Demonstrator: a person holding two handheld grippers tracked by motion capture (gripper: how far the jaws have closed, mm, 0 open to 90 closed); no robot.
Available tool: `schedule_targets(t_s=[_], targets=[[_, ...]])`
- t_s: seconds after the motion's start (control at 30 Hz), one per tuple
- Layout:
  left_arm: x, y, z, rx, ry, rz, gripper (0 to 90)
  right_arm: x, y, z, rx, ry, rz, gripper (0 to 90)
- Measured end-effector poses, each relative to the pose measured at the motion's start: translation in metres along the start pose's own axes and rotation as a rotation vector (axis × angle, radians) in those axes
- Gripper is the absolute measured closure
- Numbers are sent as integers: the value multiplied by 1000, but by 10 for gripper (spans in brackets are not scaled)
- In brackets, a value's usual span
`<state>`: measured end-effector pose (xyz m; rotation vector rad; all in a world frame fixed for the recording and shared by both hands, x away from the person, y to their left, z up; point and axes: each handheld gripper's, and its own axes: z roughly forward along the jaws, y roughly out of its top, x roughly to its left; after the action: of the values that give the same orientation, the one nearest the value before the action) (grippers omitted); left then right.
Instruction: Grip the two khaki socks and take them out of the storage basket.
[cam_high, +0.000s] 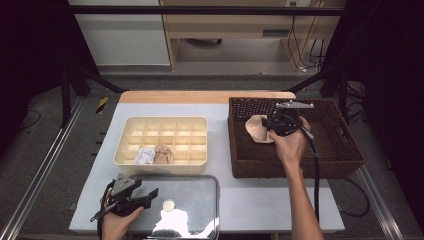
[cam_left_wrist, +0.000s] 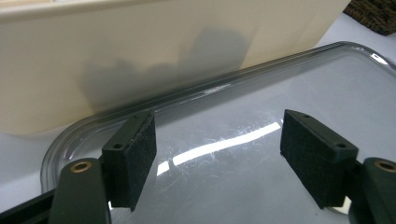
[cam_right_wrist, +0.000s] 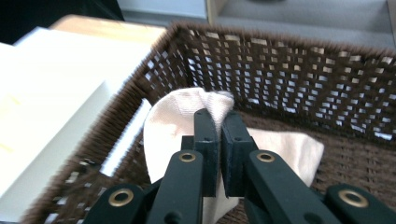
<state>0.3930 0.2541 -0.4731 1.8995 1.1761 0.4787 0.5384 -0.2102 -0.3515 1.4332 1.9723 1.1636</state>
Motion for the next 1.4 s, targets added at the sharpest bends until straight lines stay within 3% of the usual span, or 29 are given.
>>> schedule_targets(t_s=[0.33, 0.8, 1.23, 1.4], targets=[[0, 0, -1, -3, 2, -2, 265, 9, 11, -31, -99, 46, -34, 872], [-1, 0, -1, -1, 7, 0, 262, 23, 10, -72, -210, 132, -74, 872], [-1, 0, -1, -2, 11, -3, 260, 52, -2, -107, -277, 230, -154, 872], [-2, 0, -1, -2, 16, 0, 261, 69, -8, -115, -284, 282, -192, 872]])
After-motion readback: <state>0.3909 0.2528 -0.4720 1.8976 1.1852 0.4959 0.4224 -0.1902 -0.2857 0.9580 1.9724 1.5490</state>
